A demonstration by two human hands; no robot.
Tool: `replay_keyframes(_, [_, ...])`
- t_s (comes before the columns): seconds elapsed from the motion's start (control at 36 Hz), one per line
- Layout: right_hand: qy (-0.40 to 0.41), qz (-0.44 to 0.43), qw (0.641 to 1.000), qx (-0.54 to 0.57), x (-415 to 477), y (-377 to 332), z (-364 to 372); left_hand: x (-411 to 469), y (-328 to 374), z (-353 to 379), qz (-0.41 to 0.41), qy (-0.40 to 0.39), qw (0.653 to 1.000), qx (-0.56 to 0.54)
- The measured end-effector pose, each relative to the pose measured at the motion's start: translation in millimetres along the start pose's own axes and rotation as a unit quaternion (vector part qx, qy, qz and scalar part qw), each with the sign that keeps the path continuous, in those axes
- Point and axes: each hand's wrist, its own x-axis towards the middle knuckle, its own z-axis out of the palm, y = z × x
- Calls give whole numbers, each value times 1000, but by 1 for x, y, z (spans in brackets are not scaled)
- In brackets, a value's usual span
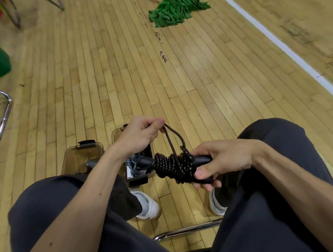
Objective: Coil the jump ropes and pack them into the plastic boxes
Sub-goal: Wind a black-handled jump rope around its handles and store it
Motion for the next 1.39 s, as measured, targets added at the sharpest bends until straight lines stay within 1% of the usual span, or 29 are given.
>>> replay_keyframes(0.08, [1, -53, 998, 45, -2, 0, -6, 4, -6, 9, -31, -20, 999, -25])
replay_keyframes(0.14, [27, -96, 992, 74, -6, 1, -12, 7, -10, 13, -45, -24, 998, -28])
replay_keyframes(0.19, [79, -130, 983, 106, -10, -1, -18, 7, -10, 18, -85, -5, 994, -68])
replay_keyframes(0.25, [149, -150, 970, 124, -13, -4, -22, 7, -9, 22, -74, -5, 995, -73])
replay_keyframes(0.33, [245, -148, 949, 134, -10, -8, -22, 4, -5, 28, -61, -3, 996, -58])
replay_keyframes(0.42, [305, -128, 934, 137, -3, -11, -21, 2, -3, 33, -57, -5, 996, -66])
replay_keyframes(0.47, [340, -105, 927, 118, 3, -11, -21, 0, -3, 36, -64, -1, 995, -77])
replay_keyframes(0.5, [358, -88, 925, 90, 7, -10, -20, 0, -4, 37, -73, 6, 993, -87])
replay_keyframes(0.56, [395, -45, 918, -14, 15, -7, -17, 0, -5, 36, -98, 24, 989, -108])
replay_keyframes(0.64, [438, 26, 881, -176, 36, -5, -6, -5, -7, 30, -157, 29, 969, -186])
replay_keyframes(0.67, [450, 52, 862, -228, 43, -4, -3, -6, -7, 29, -174, 26, 961, -215])
replay_keyframes(0.72, [468, 94, 811, -339, 54, -3, 3, -8, -7, 27, -198, 26, 947, -251])
replay_keyframes(0.78, [461, 95, 764, -442, 66, -5, 15, -14, -8, 21, -208, 36, 931, -297])
replay_keyframes(0.86, [427, 79, 694, -574, 84, -12, 33, -25, -15, 7, -219, 81, 908, -347])
replay_keyframes(0.94, [399, 71, 649, -644, 104, -19, 47, -35, -22, -5, -234, 128, 890, -371])
replay_keyframes(0.97, [388, 70, 642, -658, 111, -23, 50, -38, -24, -8, -237, 143, 885, -374])
replay_keyframes(1.03, [371, 66, 644, -666, 122, -30, 53, -43, -28, -12, -249, 173, 874, -381])
replay_keyframes(1.17, [348, 57, 685, -637, 154, -46, 60, -62, -50, -22, -300, 223, 836, -401])
replay_keyframes(1.22, [311, 53, 711, -629, 169, -52, 64, -72, -59, -28, -322, 242, 820, -407])
replay_keyframes(1.28, [261, 75, 753, -599, 184, -59, 65, -78, -68, -30, -330, 260, 799, -430])
replay_keyframes(1.33, [249, 110, 804, -530, 199, -65, 61, -82, -73, -34, -336, 293, 775, -448])
replay_keyframes(1.36, [256, 123, 815, -505, 207, -66, 57, -81, -76, -36, -337, 311, 769, -445])
replay_keyframes(1.39, [257, 128, 817, -500, 214, -66, 53, -78, -81, -37, -336, 324, 773, -430])
